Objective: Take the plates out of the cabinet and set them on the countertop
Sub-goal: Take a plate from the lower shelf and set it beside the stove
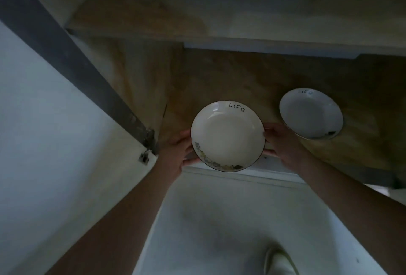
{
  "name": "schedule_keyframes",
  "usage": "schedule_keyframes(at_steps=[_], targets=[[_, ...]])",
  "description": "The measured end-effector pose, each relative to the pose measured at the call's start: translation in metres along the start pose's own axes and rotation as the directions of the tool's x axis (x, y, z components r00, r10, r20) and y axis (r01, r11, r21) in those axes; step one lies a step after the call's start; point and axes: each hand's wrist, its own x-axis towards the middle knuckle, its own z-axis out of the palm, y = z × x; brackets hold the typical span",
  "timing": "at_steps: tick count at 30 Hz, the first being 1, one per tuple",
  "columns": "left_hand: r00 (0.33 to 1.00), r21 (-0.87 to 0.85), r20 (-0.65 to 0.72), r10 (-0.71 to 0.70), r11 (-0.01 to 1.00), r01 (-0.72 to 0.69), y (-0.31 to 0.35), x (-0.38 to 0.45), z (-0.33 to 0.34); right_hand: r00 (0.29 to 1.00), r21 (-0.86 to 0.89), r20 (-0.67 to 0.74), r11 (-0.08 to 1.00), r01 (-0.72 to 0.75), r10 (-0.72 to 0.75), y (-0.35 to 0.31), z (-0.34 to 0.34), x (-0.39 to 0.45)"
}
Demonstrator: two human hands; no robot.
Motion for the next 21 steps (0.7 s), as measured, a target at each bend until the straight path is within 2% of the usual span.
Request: schedule_keyframes(at_steps=[4,7,12,15,21], targets=[[1.0,0.025,0.011,0.011,1.0,-0.011,0.018,-0.058,-0.003,0.998,0.007,-0.05,1.0,-0.026,0.026,-0.026,0.0,-0.052],[0.999,0.037,-0.046,-0.008,0.999,0.009,0.035,-0.101,-0.004,0.999,0.037,-0.033,0.999,-0.039,0.04,-0.045,-0.003,-0.096],[0.993,0.021,-0.11,-0.03,0.999,0.033,0.061,-0.177,-0.002,0.995,-0.025,-0.074,0.997,-0.075,0.073,-0.078,-0.004,-0.166],[0.993,0.003,-0.107,-0.049,0.999,0.049,0.074,-0.223,-0.004,0.994,-0.058,-0.076,0.995,-0.078,0.074,-0.101,-0.004,-0.207],[0.994,0.094,-0.101,-0.04,0.994,0.049,0.11,-0.305,-0.021,0.992,-0.074,-0.047,0.989,-0.124,0.121,-0.147,-0.003,-0.295]])
